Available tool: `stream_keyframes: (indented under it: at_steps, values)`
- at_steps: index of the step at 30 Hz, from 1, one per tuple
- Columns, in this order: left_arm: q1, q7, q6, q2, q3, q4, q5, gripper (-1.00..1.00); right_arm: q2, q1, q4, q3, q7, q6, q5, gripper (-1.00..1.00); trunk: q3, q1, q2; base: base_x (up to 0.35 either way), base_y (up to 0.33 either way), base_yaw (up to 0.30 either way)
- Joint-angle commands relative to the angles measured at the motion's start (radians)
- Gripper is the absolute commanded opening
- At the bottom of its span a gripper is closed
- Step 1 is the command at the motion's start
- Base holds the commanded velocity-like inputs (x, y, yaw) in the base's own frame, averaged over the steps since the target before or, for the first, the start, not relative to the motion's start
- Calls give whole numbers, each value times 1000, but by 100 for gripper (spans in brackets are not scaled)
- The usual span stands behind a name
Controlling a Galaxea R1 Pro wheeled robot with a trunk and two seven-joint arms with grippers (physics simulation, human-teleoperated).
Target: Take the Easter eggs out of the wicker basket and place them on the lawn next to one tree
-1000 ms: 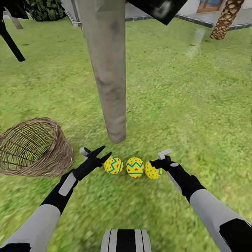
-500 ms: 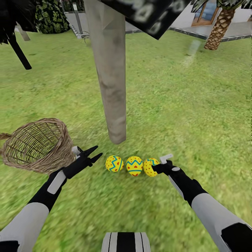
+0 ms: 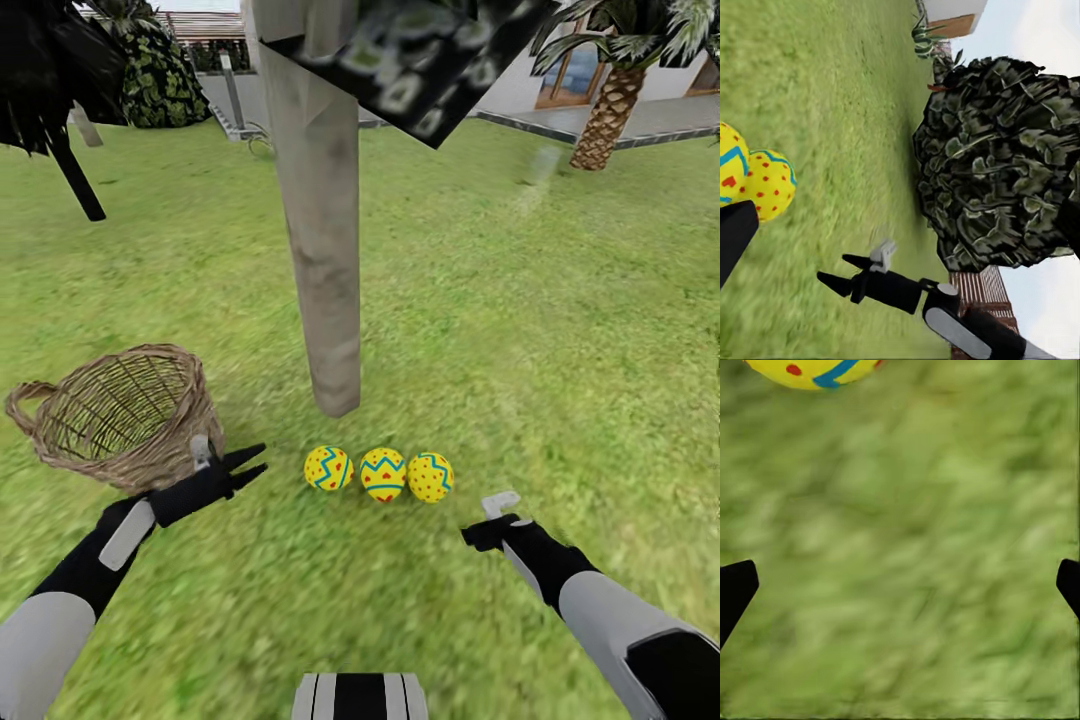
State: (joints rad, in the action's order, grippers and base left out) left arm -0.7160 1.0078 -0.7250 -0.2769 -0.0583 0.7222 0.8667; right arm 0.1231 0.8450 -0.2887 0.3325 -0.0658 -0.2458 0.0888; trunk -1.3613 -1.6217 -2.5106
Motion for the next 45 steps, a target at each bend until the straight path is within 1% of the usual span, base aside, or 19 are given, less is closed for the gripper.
stream_keyframes:
  at_steps: [1,4,6,7,10,11,12,13,14,17,22,27,30,31,34,37,41,43,45]
  values:
    - [11,1,-5,-12,-19,-14,-24,100,2,0,21,7,0,-6,9,100,3,1,0,-338,0,0]
    - [28,3,2,-25,-35,-97,-85,100,3,-1,97,8,0,-4,9,100,15,3,1,-339,0,0]
    - [38,3,4,-26,-36,-115,-143,100,3,-1,132,8,-1,-2,9,100,23,3,1,-340,0,0]
    - [45,3,5,-27,-36,-119,-184,100,3,-2,142,8,-2,-1,8,100,27,4,1,-340,0,0]
    - [51,0,8,-27,-36,-133,-244,100,0,-11,176,8,-3,3,7,100,38,5,2,-241,0,0]
    - [51,-1,14,-26,-36,-148,-281,100,0,-15,183,8,-3,5,6,100,42,6,2,-53,0,0]
    - [52,-3,28,-26,-35,-158,-315,100,-1,-17,185,9,-3,7,5,100,46,6,3,-27,0,0]
    - [52,-4,87,-23,-35,-186,-362,100,-3,-19,187,9,-2,8,4,100,50,7,3,-9,0,0]
    - [52,-5,146,-20,-35,-208,-379,100,-4,-19,187,10,-3,9,1,100,54,7,3,-3,0,0]
    - [52,-22,176,-20,-34,-218,-387,100,-5,-20,187,10,-3,9,0,100,65,8,4,-1,0,0]
    - [52,-78,181,-18,-35,-220,-389,100,-5,-20,187,10,-3,10,1,100,85,11,5,0,0,0]
    - [52,-88,182,-18,-35,-222,-390,100,-5,-20,186,10,-2,10,0,100,104,13,6,0,0,0]
    - [52,-90,187,-18,-35,-246,-390,100,-5,-21,187,10,-2,10,2,100,116,14,7,0,0,0]
    - [52,-90,197,-18,-35,-257,-390,100,-6,-21,188,10,-2,10,3,100,119,15,7,0,0,0]
    - [52,-99,268,-18,-35,-282,-390,100,-6,-26,189,10,-2,10,0,100,131,16,8,0,0,0]
    - [52,-136,298,-17,-35,-298,-390,100,-5,-47,188,10,-2,11,-4,100,143,17,8,0,0,0]
    - [52,-201,310,-15,-35,-306,-390,100,-6,-82,189,10,-2,51,-4,100,158,19,9,0,0,0]
    - [52,-258,335,-13,-36,-322,-390,100,-5,-106,189,10,-2,116,1,100,166,20,10,0,0,0]
    - [52,-276,357,-12,-36,-335,-391,100,-4,-118,191,10,-2,147,4,100,174,21,10,0,0,0]
